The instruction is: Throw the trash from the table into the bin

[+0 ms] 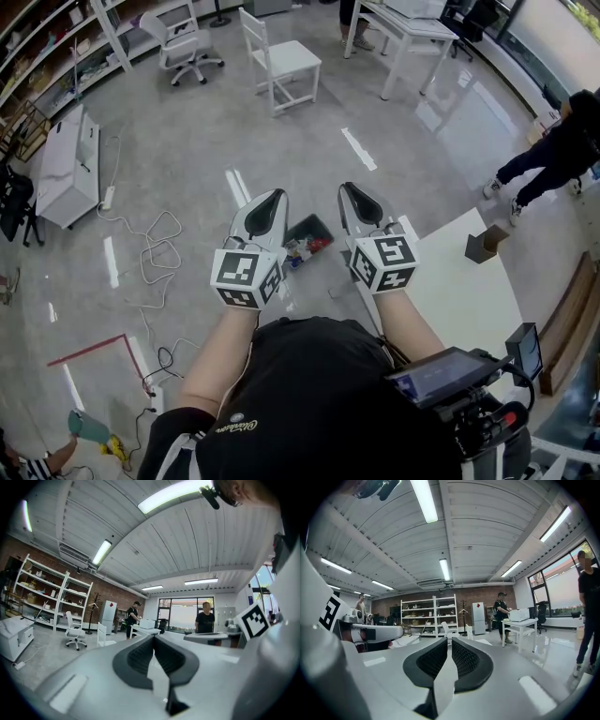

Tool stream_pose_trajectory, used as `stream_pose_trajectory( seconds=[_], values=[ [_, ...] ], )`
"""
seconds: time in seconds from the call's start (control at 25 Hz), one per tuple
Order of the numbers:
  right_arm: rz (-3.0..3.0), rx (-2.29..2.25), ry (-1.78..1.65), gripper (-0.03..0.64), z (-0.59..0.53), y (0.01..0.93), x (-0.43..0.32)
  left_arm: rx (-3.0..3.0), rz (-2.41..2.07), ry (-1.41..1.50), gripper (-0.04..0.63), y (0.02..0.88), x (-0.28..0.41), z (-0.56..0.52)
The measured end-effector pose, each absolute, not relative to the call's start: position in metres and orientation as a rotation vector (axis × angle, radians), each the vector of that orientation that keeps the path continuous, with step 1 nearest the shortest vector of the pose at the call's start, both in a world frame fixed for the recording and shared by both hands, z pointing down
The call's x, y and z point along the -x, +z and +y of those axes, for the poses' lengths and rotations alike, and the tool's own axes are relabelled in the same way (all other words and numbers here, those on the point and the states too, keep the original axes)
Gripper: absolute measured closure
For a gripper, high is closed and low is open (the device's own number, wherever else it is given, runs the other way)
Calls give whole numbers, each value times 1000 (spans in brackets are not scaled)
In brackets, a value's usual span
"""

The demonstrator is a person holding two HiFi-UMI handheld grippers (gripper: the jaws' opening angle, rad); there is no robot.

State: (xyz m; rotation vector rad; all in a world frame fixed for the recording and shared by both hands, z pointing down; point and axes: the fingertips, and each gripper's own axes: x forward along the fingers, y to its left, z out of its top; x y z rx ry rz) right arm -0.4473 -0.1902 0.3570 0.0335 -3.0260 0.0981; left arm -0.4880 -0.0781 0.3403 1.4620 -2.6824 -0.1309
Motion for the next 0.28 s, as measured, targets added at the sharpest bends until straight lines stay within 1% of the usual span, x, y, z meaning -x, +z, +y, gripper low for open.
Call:
stream_pose_trajectory(
  seconds=[0.28],
  values=[
    [-3020,-41,127,586,-189,359,446,-1471,-2674,-133,586,340,488,-76]
  ],
)
